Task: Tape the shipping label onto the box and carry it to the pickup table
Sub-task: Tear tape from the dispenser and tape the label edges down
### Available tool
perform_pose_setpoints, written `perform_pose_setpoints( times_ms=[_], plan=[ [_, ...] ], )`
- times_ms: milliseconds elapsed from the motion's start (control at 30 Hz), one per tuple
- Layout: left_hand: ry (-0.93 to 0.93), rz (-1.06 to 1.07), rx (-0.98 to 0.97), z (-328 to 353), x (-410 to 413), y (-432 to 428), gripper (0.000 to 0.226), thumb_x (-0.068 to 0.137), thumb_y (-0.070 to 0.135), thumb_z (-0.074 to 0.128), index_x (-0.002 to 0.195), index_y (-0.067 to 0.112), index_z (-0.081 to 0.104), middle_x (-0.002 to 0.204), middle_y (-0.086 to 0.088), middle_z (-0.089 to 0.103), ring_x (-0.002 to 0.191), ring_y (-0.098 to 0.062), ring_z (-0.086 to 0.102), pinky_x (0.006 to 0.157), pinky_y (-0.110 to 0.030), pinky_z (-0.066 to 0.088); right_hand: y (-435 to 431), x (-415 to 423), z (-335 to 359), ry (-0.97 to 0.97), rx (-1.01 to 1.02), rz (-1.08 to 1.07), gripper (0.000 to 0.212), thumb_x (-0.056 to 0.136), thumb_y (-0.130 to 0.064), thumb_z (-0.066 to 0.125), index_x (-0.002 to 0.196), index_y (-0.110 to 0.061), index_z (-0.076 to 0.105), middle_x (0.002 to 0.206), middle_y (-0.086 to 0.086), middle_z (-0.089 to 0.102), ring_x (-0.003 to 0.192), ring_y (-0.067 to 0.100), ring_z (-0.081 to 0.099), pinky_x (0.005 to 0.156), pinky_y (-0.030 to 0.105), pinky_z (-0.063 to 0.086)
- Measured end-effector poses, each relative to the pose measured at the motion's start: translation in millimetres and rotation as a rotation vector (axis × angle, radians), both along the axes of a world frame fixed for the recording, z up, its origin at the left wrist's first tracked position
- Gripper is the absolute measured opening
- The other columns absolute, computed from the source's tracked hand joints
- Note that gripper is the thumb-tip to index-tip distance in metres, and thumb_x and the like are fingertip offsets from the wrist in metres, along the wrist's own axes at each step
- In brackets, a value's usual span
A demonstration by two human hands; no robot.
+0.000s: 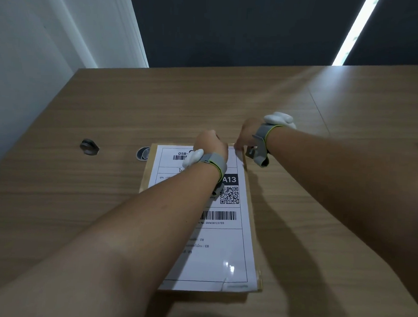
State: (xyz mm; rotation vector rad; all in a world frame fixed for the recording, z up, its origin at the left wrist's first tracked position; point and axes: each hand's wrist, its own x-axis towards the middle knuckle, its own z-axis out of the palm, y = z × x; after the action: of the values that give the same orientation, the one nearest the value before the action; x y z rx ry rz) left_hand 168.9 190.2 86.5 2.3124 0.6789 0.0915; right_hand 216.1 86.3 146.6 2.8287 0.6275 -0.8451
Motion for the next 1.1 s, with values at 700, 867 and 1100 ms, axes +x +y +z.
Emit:
perform_pose_setpoints(
  times_ms=[700, 867, 1100],
  plan=[
    [-0.063, -0.609, 0.485, -30.0, -34.0, 32.4, 0.050, 0.099, 0.043, 0.032, 0.147, 0.032, 0.035, 0.157, 0.009, 0.029, 0.148, -0.017, 0.018, 0.117, -0.046, 0.009, -23.3, -43.2, -91.3, -0.046, 1.305, -0.727, 0.030, 0.095, -0.013, 0.054, 0.121, -0.006, 0.066, 0.102, 0.002, 0.067, 0.074, -0.005, 0.055, 0.062, 0.000, 0.042],
    [0.062, -0.538, 0.548, -34.7, -52.4, 41.4, 0.076, 0.090, 0.070, 0.019, 0.154, 0.028, 0.008, 0.163, 0.007, 0.000, 0.150, -0.017, -0.003, 0.119, -0.052, 0.001, -31.2, -65.8, -103.1, -0.115, 1.152, -0.596, 0.042, 0.097, -0.026, 0.048, 0.140, -0.022, 0.048, 0.140, -0.002, 0.054, 0.129, 0.013, 0.049, 0.105, 0.018, 0.034],
    [0.013, -0.431, 0.437, -14.8, -72.6, -6.0, 0.074, 0.094, 0.062, 0.030, 0.153, 0.022, 0.013, 0.163, 0.001, 0.003, 0.150, -0.022, -0.001, 0.118, -0.052, 0.002, -102.1, -110.2, -118.3, -0.006, 1.061, -0.634, 0.057, 0.096, -0.041, 0.043, 0.150, -0.029, 0.026, 0.146, 0.002, 0.047, 0.132, 0.023, 0.048, 0.111, 0.043, 0.037]
  ],
)
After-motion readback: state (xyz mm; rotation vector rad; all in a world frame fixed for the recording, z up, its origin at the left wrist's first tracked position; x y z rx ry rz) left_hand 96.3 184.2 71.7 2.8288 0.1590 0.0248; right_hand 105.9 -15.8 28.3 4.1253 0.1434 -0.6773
